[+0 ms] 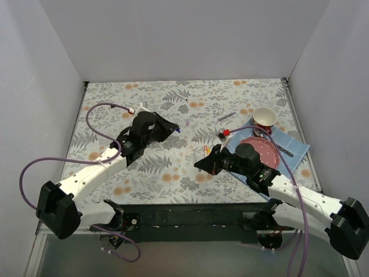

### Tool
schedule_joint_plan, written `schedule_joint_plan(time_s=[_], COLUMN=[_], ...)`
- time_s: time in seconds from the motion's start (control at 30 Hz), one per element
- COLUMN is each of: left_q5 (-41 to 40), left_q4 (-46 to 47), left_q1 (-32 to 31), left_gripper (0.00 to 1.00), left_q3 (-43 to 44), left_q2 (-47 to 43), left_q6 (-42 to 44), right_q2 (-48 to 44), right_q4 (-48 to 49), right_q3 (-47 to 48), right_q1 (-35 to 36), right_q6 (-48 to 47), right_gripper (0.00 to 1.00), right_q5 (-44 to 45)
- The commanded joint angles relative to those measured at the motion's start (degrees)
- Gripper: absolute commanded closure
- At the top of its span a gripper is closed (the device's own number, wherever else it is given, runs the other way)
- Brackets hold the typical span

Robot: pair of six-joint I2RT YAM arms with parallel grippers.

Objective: Insert the pens into the pen caps
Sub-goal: Align the barrel with the opening of the pen cap

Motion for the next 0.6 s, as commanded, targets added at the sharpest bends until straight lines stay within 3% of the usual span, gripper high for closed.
schedule_joint_plan(time_s=[0.0, 0.13, 0.57], left_q5=[9.4, 16.5, 15.8], left_q4=[18.9, 22.8, 23.8], left_q1=[-0.1, -0.1, -0.1], left_gripper=[1.00, 1.00, 1.00], left_q3=[-7.1, -8.4, -13.1], left_q2=[-4.8, -6.9, -11.0], left_q6=[6.6, 10.8, 12.7], right_q2=[8.7, 13.4, 15.4], right_q4=[17.0, 20.7, 22.6], right_q3=[1.7, 3.8, 4.5], right_q1=[0.3, 0.4, 0.5], right_q6=[3.3, 3.6, 4.8], right_gripper=[0.99, 0.99, 0.99], right_q5=[-3.3, -2.3, 0.7])
